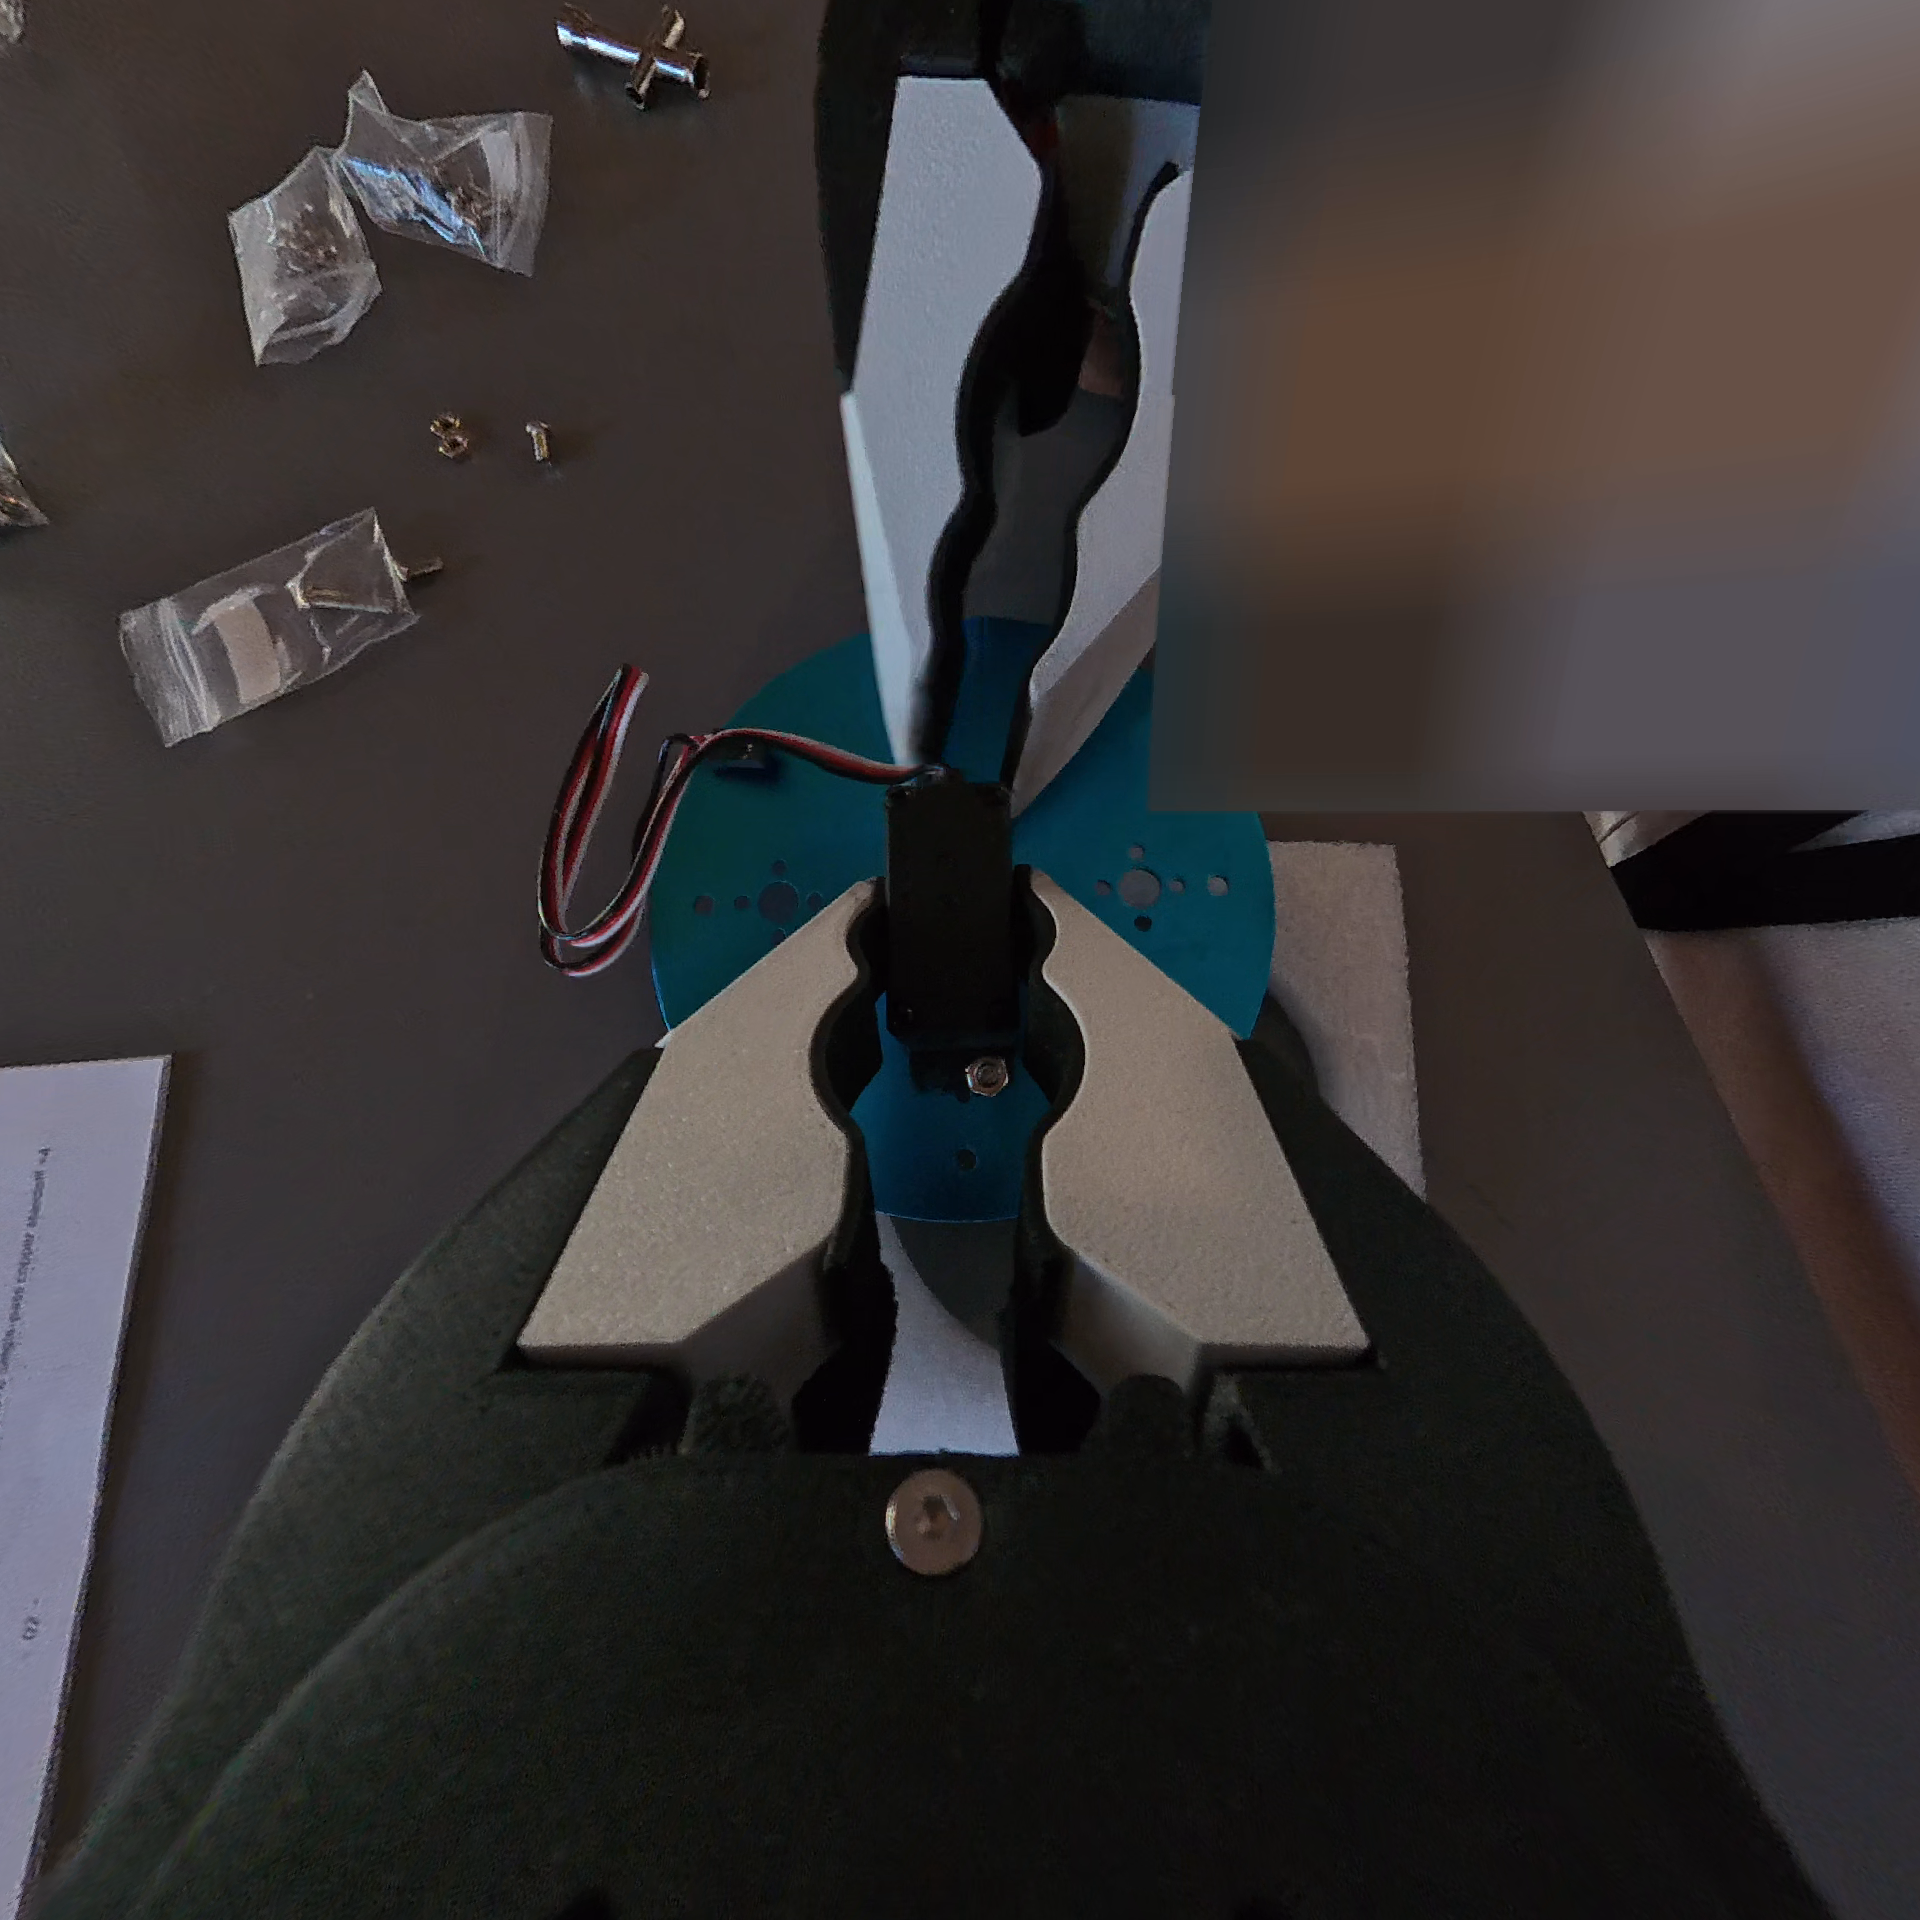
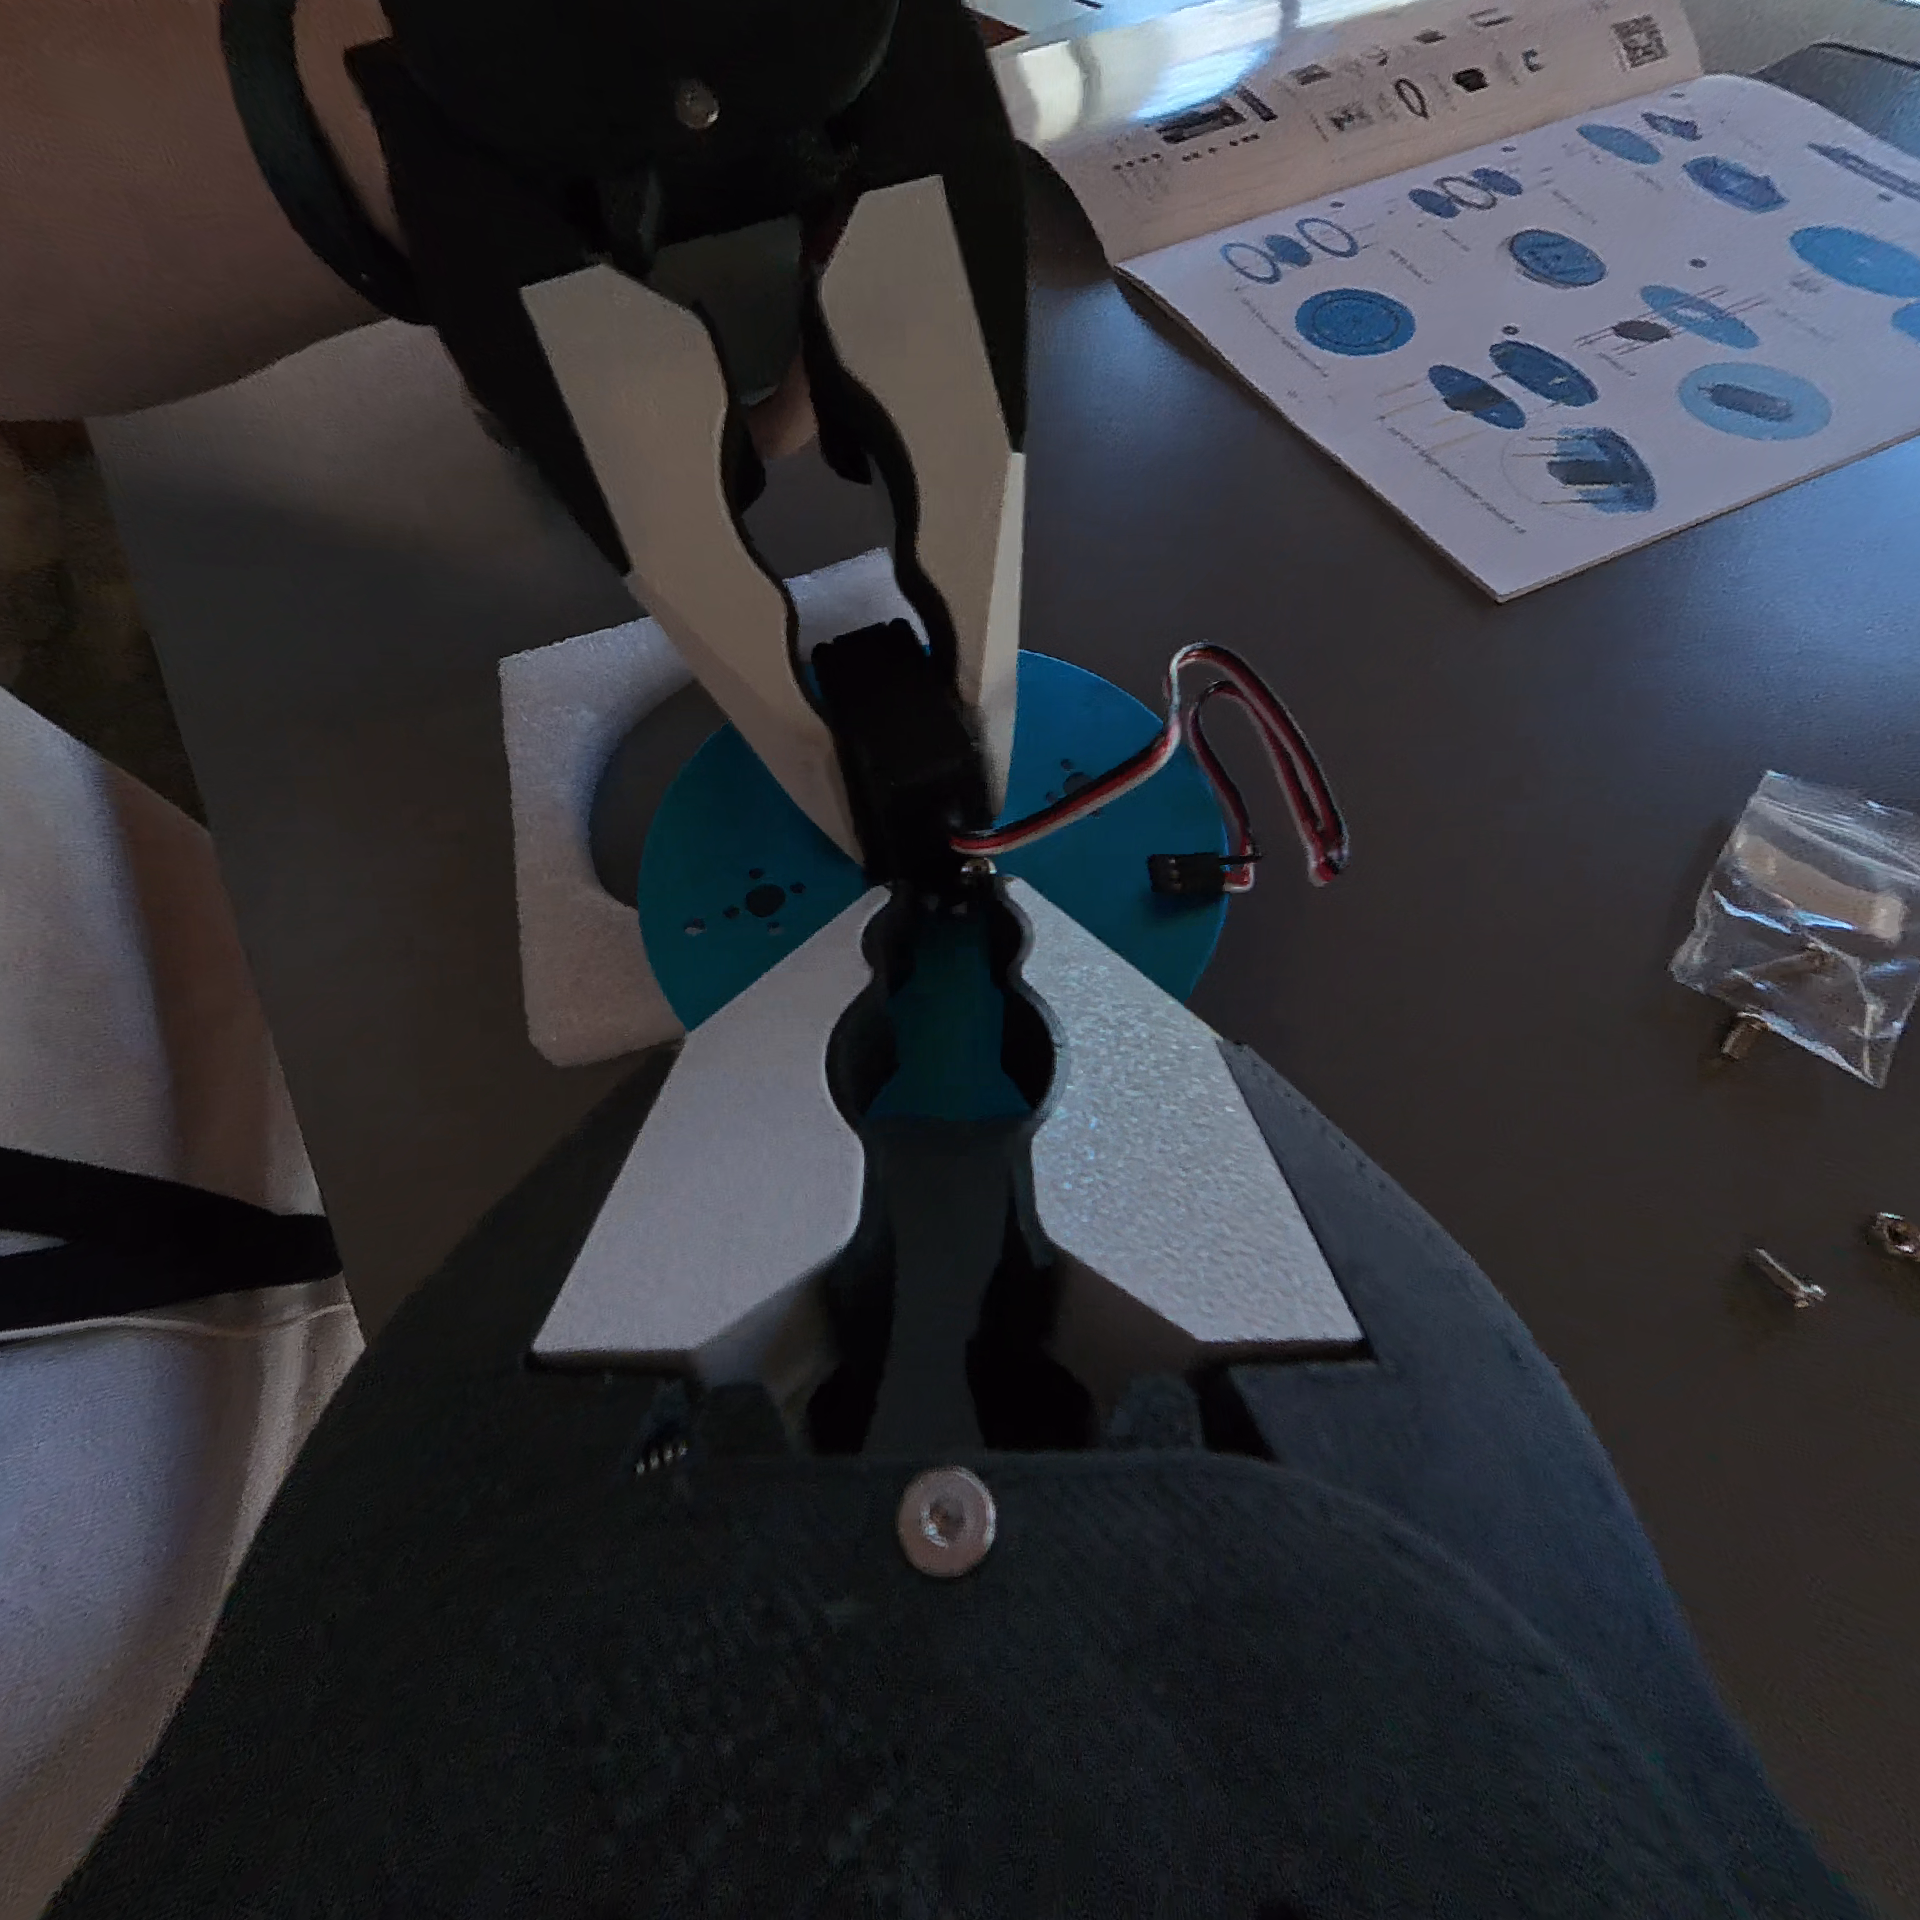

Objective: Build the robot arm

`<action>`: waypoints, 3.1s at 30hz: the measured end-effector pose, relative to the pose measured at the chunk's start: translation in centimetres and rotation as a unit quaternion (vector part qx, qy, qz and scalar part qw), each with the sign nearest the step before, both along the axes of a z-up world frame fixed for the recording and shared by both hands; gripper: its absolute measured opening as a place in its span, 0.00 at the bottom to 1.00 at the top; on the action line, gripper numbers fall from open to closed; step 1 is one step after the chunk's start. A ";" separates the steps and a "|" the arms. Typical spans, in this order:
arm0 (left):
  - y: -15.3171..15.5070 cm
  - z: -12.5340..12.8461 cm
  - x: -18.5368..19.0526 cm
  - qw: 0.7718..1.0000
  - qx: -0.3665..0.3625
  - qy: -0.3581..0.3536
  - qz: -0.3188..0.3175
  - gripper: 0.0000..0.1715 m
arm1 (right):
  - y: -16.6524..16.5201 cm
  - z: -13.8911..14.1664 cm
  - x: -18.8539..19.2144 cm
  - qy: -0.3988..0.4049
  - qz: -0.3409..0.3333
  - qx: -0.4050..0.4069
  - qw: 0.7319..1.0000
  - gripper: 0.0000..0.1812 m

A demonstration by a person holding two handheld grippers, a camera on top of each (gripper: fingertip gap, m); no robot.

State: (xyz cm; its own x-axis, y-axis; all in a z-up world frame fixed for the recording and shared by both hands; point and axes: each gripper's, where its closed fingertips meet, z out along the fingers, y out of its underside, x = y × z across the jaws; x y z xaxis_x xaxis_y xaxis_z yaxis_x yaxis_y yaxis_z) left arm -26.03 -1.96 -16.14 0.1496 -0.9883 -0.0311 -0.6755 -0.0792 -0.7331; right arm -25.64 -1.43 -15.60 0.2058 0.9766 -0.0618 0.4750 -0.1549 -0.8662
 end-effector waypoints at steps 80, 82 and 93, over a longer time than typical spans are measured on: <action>-0.2 0.0 0.6 1.000 0.009 0.002 -0.010 0.14 | -0.3 -0.5 -0.1 -0.029 0.009 0.048 0.998 0.12; -0.2 0.0 0.6 1.000 0.010 0.003 -0.008 0.14 | -0.3 -0.5 0.0 -0.028 -0.018 0.043 0.999 0.12; -0.2 0.0 0.6 1.000 0.011 0.002 -0.003 0.13 | -0.3 -0.3 0.7 -0.030 -0.098 0.055 0.993 0.08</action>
